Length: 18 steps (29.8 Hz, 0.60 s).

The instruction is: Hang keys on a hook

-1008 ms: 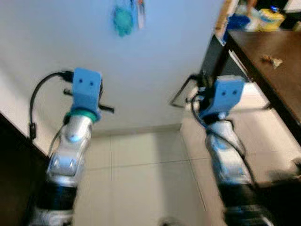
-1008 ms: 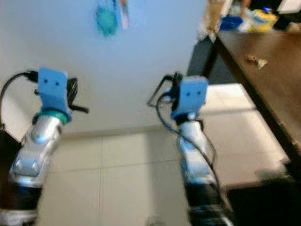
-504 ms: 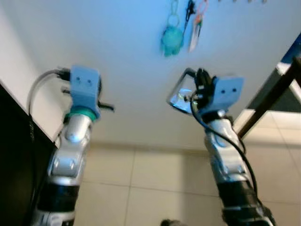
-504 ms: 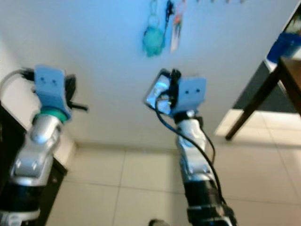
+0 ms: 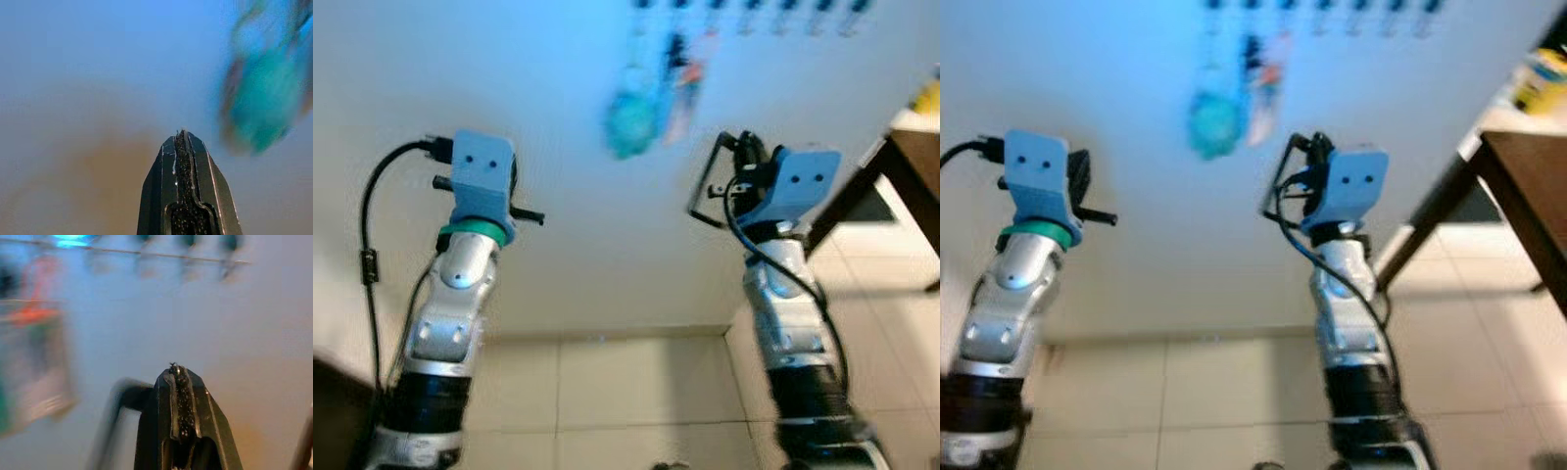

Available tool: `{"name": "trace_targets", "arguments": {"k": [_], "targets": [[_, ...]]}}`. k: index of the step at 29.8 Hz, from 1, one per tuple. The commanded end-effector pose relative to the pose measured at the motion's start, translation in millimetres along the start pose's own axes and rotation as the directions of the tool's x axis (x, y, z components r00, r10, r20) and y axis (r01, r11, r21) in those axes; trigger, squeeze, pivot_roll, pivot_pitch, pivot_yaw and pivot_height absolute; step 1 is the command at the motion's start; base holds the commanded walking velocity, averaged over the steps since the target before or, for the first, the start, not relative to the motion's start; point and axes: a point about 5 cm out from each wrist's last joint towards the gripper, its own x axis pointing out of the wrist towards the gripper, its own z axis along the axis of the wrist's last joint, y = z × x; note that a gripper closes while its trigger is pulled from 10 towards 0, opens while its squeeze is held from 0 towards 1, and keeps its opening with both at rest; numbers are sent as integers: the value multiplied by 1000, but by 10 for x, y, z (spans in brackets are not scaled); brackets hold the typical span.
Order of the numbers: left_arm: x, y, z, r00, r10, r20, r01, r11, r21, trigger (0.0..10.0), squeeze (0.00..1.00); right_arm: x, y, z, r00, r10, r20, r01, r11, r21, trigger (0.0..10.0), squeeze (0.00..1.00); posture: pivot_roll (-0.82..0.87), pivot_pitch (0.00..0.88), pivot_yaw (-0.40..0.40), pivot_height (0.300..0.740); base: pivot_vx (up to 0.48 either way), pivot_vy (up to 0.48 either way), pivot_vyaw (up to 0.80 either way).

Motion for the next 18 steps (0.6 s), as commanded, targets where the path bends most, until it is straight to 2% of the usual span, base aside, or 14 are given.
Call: {"name": "trace_targets", "arguments": {"k": [1, 4, 5, 6, 8, 9, 11, 12, 13, 14, 15, 16, 17, 18], "targets": [[-39, 77, -2, 1000, -16, 20, 16, 1000, -23, 10000, 0, -13, 139, 27, 999, 44, 32, -44, 999, -3, 10000, 0, 35, 0, 99, 740, 274, 0, 0], [-47, 57, 43, 998, -45, 50, 47, 998, -42, 10000, 0, -18, 146, 42, 997, 54, 48, -53, 998, -18, 10000, 0, 35, 0, 99, 740, 91, 0, 0], [-166, -67, 360, 948, -240, 210, 264, 960, -97, 10000, 0, -119, 207, 146, 981, 146, 130, -138, 988, -65, 10000, 0, 39, 0, 97, 740, 0, 0, 0], [-166, -67, 360, 948, -240, 210, 264, 960, -97, 10000, 0, -119, 207, 146, 981, 146, 130, -138, 988, -65, 10000, 0, 39, 0, 97, 740, 0, 0, 0], [-263, -75, 604, 901, -302, 311, 352, 928, -119, 10000, 0, -259, 292, 261, 948, 264, 178, -253, 964, -84, 10000, 0, 32, 0, 103, 740, 0, 0, 0], [-298, -29, 720, 890, -296, 348, 369, 914, -166, 10000, 0, -325, 331, 317, 933, 314, 176, -312, 949, -39, 10000, 0, 24, 0, 106, 740, 0, 0, 0], [-298, -29, 720, 890, -296, 348, 369, 914, -166, 10000, 0, -325, 331, 317, 933, 314, 176, -312, 949, -39, 10000, 0, 24, 0, 106, 740, 0, 0, 0], [-335, 16, 810, 876, -299, 378, 392, 898, -200, 10000, 0, -373, 359, 361, 918, 357, 172, -362, 932, -2, 10000, 0, 19, 0, 108, 740, 0, 0, 0], [-335, 16, 810, 876, -299, 378, 392, 898, -200, 10000, 0, -373, 359, 361, 918, 357, 172, -362, 932, -2, 10000, 0, 19, 0, 108, 740, 0, 0, 0], [-393, 85, 882, 856, -321, 406, 437, 869, -233, 10000, 0, -402, 356, 398, 908, 382, 170, -390, 920, 17, 10000, 0, 19, 0, 108, 740, 0, 0, 0], [-393, 85, 882, 856, -321, 406, 437, 869, -233, 10000, 0, -402, 356, 398, 908, 382, 170, -390, 920, 17, 10000, 0, 19, 0, 108, 740, 0, 0, 0], [-462, 166, 919, 834, -354, 423, 482, 840, -249, 10000, 0, -413, 330, 412, 905, 393, 164, -402, 915, 25, 10000, 0, 15, 0, 111, 740, 0, 0, 0], [-462, 166, 919, 834, -354, 423, 482, 840, -249, 10000, 0, -413, 330, 412, 905, 393, 164, -402, 915, 25, 10000, 0, 15, 0, 111, 740, 0, 0, 0], [-551, 227, 926, 801, -412, 435, 547, 799, -250, 10000, 0, -409, 298, 412, 905, 397, 155, -407, 912, 44, 10000, 0, 21, 0, 104, 740, 0, 0, 0]]}}
